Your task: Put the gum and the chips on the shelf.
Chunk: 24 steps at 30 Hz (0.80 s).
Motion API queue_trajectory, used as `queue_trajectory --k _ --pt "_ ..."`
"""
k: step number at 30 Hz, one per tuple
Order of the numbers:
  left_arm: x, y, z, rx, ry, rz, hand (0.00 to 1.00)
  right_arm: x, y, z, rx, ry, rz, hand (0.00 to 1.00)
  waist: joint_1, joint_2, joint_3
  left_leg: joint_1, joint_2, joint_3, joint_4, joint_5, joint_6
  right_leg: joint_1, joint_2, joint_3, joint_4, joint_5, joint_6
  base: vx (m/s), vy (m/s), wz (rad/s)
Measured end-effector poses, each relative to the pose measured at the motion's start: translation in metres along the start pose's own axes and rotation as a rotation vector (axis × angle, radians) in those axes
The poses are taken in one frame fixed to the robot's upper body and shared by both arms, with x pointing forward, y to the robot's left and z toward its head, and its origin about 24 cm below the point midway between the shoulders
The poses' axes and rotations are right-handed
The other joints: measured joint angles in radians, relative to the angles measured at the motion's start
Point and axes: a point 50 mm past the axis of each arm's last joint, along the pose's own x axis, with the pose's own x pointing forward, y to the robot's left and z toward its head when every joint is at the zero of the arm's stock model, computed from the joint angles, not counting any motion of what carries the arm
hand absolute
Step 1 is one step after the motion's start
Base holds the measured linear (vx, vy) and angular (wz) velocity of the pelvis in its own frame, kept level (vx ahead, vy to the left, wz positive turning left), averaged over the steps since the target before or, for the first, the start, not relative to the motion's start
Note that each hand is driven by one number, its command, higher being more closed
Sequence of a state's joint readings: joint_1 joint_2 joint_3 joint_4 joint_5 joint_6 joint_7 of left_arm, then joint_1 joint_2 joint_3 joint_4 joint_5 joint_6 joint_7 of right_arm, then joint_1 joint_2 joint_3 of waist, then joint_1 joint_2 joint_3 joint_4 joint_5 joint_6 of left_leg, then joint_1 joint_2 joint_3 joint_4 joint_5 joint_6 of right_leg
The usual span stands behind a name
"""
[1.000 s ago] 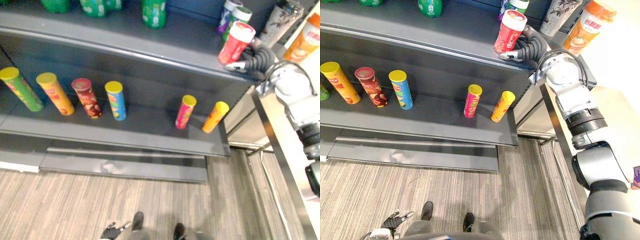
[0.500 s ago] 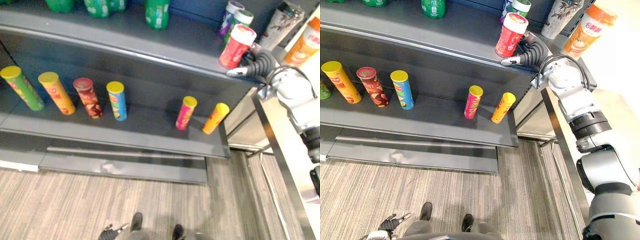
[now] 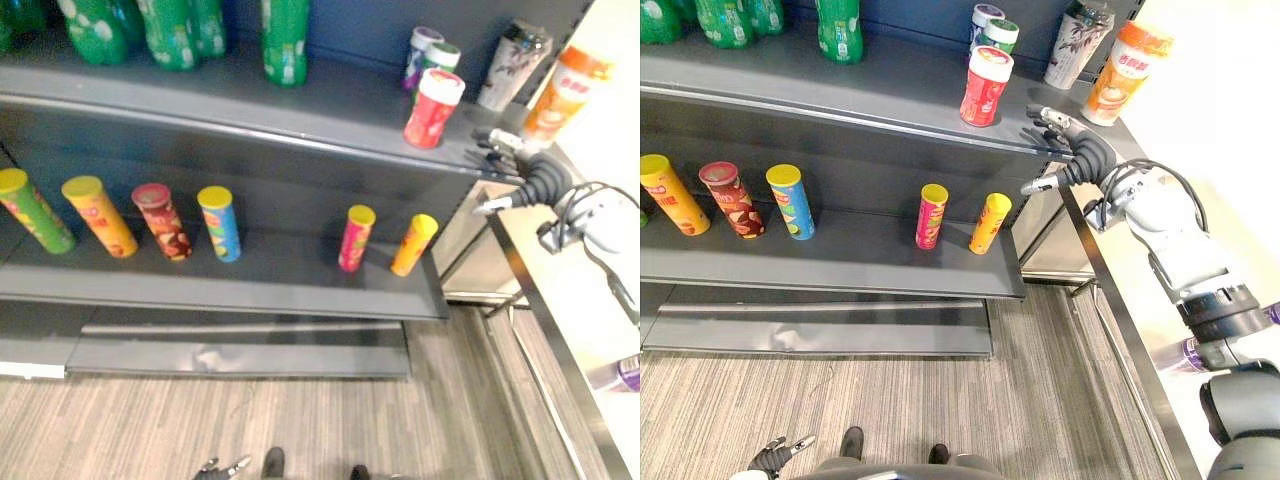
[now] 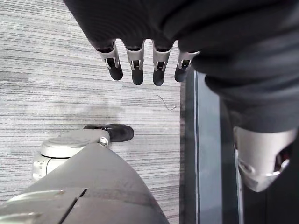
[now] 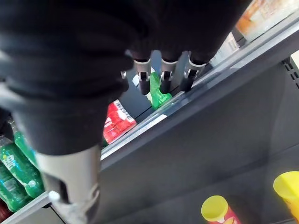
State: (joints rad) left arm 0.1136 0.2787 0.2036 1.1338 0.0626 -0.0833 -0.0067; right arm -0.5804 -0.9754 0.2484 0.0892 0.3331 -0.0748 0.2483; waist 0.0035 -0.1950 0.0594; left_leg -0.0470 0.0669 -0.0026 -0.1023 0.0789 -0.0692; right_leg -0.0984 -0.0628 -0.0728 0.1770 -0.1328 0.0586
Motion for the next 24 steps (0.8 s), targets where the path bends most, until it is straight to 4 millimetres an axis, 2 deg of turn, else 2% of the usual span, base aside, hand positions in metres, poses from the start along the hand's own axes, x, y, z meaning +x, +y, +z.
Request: queue_trajectory --k 9,15,18,24 --pt "-0.001 0.003 -0.005 0.003 0.013 0.010 0.00 -0.019 0.013 0.012 0.002 -0.068 0.056 0.00 -0.028 0.003 -0.011 -0.002 0.000 0.006 0.000 -0.003 0.002 0.000 0.000 0.004 -0.004 0.005 0.001 0.00 -0.001 -0.01" --pt "-0.002 -0.008 -0.007 -0.020 0.020 -0.008 0.00 -0.039 -0.014 0.035 -0.002 -0.199 -0.138 0.00 -0.037 0.016 -0.026 -0.002 0.000 0.021 0.000 -0.004 0.001 -0.001 0.005 0.024 -0.022 0.018 0.001 0.04 -0.003 -0.07" --pt "-0.003 -0.015 -0.012 -0.039 0.032 -0.020 0.00 -0.049 -0.013 0.041 0.024 -0.262 -0.203 0.00 -0.061 0.027 -0.041 -0.002 0.004 0.028 0.000 -0.005 0.000 -0.002 0.008 0.029 -0.024 0.021 -0.001 0.01 -0.012 -0.09" --pt "-0.006 -0.016 -0.024 -0.030 0.071 -0.019 0.00 -0.081 -0.009 0.031 0.054 -0.224 -0.281 0.00 -0.092 0.033 -0.072 0.004 0.029 0.092 -0.001 -0.019 -0.011 -0.022 0.037 0.087 -0.043 0.035 -0.005 -0.01 -0.034 -0.32"
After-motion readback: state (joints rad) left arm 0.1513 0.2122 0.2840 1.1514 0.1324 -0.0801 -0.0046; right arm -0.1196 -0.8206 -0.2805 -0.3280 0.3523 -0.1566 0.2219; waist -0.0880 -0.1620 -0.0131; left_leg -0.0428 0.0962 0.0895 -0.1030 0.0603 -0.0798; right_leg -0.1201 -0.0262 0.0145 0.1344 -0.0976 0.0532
